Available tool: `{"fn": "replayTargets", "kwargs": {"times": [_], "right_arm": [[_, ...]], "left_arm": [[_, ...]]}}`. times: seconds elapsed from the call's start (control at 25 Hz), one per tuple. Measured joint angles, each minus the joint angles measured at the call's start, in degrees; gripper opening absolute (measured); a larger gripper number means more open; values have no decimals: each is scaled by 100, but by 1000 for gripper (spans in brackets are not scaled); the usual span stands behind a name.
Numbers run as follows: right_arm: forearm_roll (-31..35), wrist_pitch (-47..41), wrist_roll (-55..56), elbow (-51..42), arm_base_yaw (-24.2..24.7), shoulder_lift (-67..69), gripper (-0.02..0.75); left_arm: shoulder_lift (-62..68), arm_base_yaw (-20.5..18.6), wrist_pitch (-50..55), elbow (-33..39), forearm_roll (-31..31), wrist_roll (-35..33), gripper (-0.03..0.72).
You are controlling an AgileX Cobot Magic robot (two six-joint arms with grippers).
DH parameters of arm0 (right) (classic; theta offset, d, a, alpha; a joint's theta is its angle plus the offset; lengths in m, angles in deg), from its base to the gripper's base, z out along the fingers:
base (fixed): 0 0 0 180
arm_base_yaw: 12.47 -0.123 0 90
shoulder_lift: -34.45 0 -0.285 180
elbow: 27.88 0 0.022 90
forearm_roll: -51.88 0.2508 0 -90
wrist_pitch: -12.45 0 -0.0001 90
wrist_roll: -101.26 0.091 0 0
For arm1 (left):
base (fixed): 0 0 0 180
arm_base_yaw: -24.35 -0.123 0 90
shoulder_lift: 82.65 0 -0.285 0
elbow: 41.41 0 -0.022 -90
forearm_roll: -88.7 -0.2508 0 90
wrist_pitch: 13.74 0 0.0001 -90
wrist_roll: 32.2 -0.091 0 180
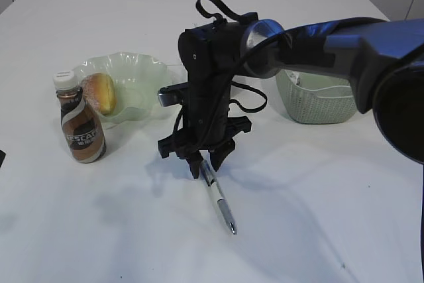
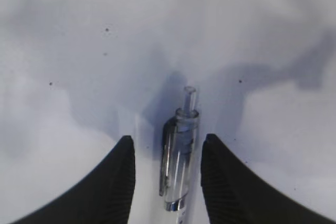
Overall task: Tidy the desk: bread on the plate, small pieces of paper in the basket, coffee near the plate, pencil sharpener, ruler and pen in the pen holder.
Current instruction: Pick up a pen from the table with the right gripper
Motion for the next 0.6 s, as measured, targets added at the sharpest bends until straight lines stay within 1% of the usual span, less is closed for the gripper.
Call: {"fn": "replayTargets", "kwargs": {"times": [0.52,0.6], "right_arm": [[4,149,12,-12,0,90,339],[4,154,12,-12,0,90,324]], "left_arm": [[0,0,0,0,0,0,456],[0,0,0,0,0,0,456]]}}
